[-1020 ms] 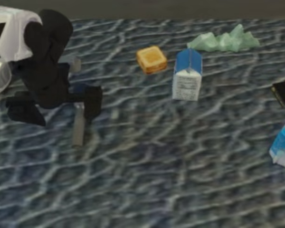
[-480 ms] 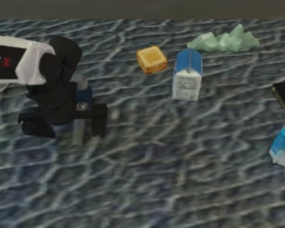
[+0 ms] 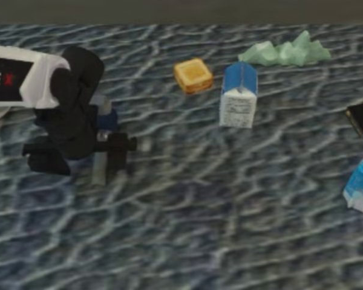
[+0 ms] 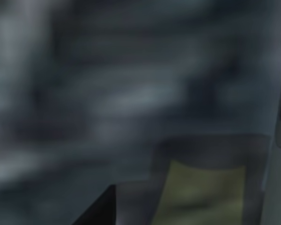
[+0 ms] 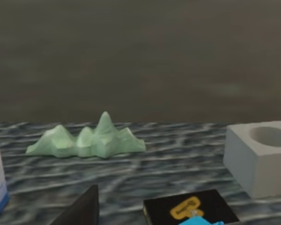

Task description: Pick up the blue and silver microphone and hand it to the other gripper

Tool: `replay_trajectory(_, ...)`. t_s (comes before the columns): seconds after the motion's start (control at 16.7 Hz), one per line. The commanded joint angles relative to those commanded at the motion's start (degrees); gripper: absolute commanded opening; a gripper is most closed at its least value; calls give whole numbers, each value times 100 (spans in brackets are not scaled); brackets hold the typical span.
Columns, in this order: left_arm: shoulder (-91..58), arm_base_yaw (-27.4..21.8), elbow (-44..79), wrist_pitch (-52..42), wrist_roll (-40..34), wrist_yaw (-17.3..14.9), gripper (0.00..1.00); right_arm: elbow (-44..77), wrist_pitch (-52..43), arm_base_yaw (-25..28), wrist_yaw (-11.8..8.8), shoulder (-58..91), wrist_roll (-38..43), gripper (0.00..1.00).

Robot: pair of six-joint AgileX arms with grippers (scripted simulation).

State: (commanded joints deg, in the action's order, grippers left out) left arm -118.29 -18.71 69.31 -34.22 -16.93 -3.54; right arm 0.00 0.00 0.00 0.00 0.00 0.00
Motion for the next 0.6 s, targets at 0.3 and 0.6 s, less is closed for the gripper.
replay_trajectory(0.3,0,0,0,0,0,0,17,0,0,0,0,0,0,100)
replay_trajectory(0.6,0,0,0,0,0,0,0,0,0,0,0,0,0,100)
